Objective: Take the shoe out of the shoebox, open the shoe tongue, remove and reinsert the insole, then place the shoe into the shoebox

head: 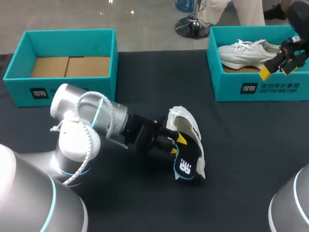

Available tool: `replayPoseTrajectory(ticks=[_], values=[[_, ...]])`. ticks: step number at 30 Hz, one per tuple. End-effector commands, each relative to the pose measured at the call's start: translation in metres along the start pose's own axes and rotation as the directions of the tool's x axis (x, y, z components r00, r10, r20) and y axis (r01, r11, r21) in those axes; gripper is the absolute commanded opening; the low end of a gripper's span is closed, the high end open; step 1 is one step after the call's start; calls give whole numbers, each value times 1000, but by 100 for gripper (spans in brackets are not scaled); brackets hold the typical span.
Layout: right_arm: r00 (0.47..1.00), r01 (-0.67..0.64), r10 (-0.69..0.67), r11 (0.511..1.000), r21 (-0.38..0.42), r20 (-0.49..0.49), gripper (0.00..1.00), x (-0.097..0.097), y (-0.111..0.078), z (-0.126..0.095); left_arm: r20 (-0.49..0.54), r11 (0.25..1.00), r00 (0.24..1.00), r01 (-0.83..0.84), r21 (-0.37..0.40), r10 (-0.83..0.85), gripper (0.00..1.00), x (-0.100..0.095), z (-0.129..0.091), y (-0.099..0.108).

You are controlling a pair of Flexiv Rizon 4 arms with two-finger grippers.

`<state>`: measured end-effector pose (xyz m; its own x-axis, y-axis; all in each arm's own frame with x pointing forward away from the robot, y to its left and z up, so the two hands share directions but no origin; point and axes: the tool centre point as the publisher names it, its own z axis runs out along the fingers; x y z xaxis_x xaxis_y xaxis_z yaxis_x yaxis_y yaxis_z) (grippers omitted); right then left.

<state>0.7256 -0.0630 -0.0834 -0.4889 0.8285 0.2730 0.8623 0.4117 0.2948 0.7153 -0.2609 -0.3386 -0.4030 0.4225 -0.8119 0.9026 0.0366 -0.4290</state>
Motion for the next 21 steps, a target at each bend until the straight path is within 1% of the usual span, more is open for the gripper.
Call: replayPoseTrajectory(ticks=[1, 2, 5, 8, 10, 11, 13, 21], values=[[1000, -1, 1, 1000, 7, -1, 100, 0, 3, 0, -2, 1000, 1000, -4, 10, 4, 11, -3, 0, -5], [1000, -1, 1, 1000, 7, -1, 100, 0, 3, 0, -1, 1000, 1000, -5, 10, 5, 9, -3, 0, -6], [1000, -1, 1, 1000, 7, -1, 100, 0, 3, 0, 0, 1000, 1000, -9, 15, 9, 7, -5, 1, -9], [1000, -1, 1, 1000, 7, -1, 100, 0, 3, 0, -9, 1000, 1000, -17, 21, 18, 8, -5, 3, -11], [1000, -1, 1, 1000, 7, -1, 100, 0, 3, 0, -16, 999, 1000, -22, 24, 22, 13, -4, 3, -13], [1000, -1, 1, 1000, 7, -1, 100, 0, 3, 0, -18, 999, 1000, -23, 24, 24, 11, -4, 3, -13], [1000, -1, 1, 1000, 7, -1, 100, 0, 3, 0, -21, 999, 999, -26, 24, 27, 0, -3, 3, -13], [1000, -1, 1, 1000, 7, -1, 100, 0, 3, 0, -28, 1000, 999, -27, 9, 28, 0, 1, 0, -6]])
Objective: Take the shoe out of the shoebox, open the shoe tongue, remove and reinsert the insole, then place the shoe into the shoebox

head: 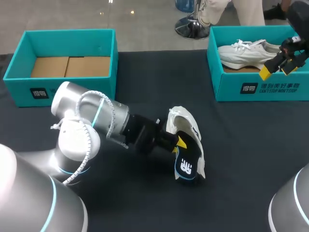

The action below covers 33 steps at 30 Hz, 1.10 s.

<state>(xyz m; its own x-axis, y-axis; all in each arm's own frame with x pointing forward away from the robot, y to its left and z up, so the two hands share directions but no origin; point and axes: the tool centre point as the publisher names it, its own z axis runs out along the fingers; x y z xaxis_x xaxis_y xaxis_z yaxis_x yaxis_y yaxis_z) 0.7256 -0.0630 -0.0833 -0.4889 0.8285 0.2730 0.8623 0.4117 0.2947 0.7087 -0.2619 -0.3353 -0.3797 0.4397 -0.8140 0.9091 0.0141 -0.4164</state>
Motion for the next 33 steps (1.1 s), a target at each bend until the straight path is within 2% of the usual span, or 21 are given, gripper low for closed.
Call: replayPoseTrajectory(ticks=[1, 7, 12, 16, 17, 19, 20, 22, 24, 25, 29, 31, 32, 33], values=[[1000, -1, 1, 1000, 7, -1, 100, 0, 3, 0, -12, 1000, 1000, -7, -8, 7, 0, 2, 0, 3], [1000, -1, 1, 1000, 7, -1, 100, 0, 3, 0, -20, 999, 1000, -11, -30, 10, 0, 2, -2, 9], [1000, -1, 1, 1000, 7, -1, 100, 0, 3, 0, -17, 999, 1000, -10, -34, 10, 0, 0, -2, 6], [1000, -1, 1, 1000, 7, -1, 100, 0, 3, 0, -7, 1000, 1000, -13, -25, 13, 78, -3, -4, -5], [1000, -1, 1, 1000, 7, -1, 100, 0, 3, 0, -3, 1000, 1000, -15, -23, 15, 81, -4, -5, -6], [1000, -1, 1, 1000, 7, -1, 100, 0, 3, 0, -2, 1000, 1000, -20, -22, 20, 75, -4, -5, -6], [1000, -1, 1, 1000, 7, -1, 100, 0, 3, 0, -3, 999, 1000, -24, -22, 24, 67, -4, -6, -8], [1000, -1, 1, 1000, 7, -1, 100, 0, 3, 0, -4, 999, 1000, -27, -20, 27, 64, -5, -7, -12], [1000, -1, 1, 1000, 7, -1, 100, 0, 3, 0, -7, 999, 999, -32, -14, 32, 67, -4, -7, -16], [1000, -1, 1, 1000, 7, -1, 100, 0, 3, 0, -8, 999, 999, -33, -13, 32, 64, -3, -7, -17], [1000, -1, 1, 1000, 7, -1, 100, 0, 3, 0, -19, 999, 999, -35, -7, 35, 42, -1, -6, -18], [1000, -1, 1, 1000, 7, -1, 100, 0, 3, 0, -20, 999, 999, -34, -7, 34, 10, 0, -6, -17], [1000, -1, 1, 1000, 7, -1, 100, 0, 3, 0, -20, 999, 999, -34, -7, 34, 0, 0, -6, -18], [1000, -1, 1, 1000, 7, -1, 100, 0, 3, 0, -19, 999, 999, -33, -7, 33, 0, 0, -6, -18]])
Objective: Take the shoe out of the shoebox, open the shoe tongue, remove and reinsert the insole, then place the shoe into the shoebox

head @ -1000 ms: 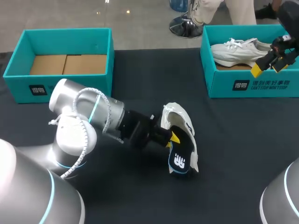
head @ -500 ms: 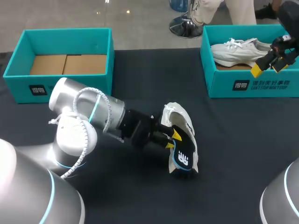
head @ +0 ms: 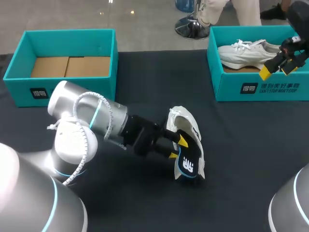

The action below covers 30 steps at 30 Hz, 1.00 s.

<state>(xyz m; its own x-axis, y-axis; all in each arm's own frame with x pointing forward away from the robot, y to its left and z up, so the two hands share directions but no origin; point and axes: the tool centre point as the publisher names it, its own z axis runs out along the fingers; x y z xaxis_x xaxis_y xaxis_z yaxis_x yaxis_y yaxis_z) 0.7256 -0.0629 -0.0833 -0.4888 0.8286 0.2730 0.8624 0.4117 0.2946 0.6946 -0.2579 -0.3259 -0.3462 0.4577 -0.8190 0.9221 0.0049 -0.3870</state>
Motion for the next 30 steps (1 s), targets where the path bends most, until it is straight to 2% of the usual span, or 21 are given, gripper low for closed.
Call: replayPoseTrajectory(ticks=[1, 8, 20, 28, 30], values=[[1000, -1, 1, 1000, 7, -1, 100, -1, 3, 0, 1, 1000, 1000, -1, -2, 1, 0, 0, 0, 0], [1000, -1, 1, 1000, 7, -1, 100, -1, 3, 0, -5, 1000, 1000, -6, -8, 6, 0, -2, 4, 3], [1000, -1, 1, 1000, 7, -1, 100, -1, 3, 0, -23, 999, 1000, -6, -45, 5, 0, 1, 4, 23], [1000, -1, 1, 1000, 7, -1, 100, -1, 3, 0, -29, 998, 1000, -7, -60, 5, 0, 2, 2, 24], [1000, -1, 1, 1000, 7, -1, 100, -1, 3, 0, -29, 998, 1000, -10, -57, 8, 32, 1, 1, 21]])
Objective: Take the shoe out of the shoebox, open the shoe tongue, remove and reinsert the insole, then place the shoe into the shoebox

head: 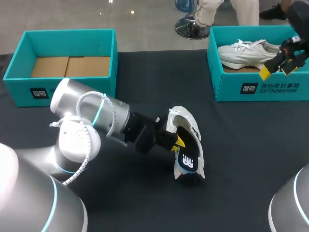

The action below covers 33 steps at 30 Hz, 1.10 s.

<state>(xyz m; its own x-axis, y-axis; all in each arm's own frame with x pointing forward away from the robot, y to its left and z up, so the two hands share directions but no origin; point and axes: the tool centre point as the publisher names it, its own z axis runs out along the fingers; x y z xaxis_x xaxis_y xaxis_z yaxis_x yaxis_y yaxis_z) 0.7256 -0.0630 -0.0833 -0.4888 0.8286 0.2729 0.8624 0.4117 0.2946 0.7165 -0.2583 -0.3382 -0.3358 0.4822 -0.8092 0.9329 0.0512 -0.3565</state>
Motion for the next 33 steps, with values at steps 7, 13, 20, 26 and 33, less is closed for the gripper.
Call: replayPoseTrajectory(ticks=[7, 13, 20, 26, 33], values=[[1000, -1, 1, 1000, 7, -1, 100, -1, 3, 0, 6, 1000, 1000, -16, 14, 16, 27, -4, -3, -14], [1000, -1, 1, 1000, 7, -1, 100, -1, 3, 0, 14, 999, 1000, -26, 24, 26, 17, -6, -4, -19], [1000, -1, 1, 1000, 7, -1, 100, -1, 3, 0, 11, 999, 1000, -26, 26, 25, 0, -7, -3, -15], [1000, -1, 1, 1000, 7, -1, 100, -1, 3, 0, -1, 1000, 1000, -23, 14, 23, 0, -4, -4, -2], [1000, -1, 1, 1000, 7, -1, 100, -1, 3, 0, -23, 1000, 1000, -11, -14, 11, 0, 5, -2, 18]])
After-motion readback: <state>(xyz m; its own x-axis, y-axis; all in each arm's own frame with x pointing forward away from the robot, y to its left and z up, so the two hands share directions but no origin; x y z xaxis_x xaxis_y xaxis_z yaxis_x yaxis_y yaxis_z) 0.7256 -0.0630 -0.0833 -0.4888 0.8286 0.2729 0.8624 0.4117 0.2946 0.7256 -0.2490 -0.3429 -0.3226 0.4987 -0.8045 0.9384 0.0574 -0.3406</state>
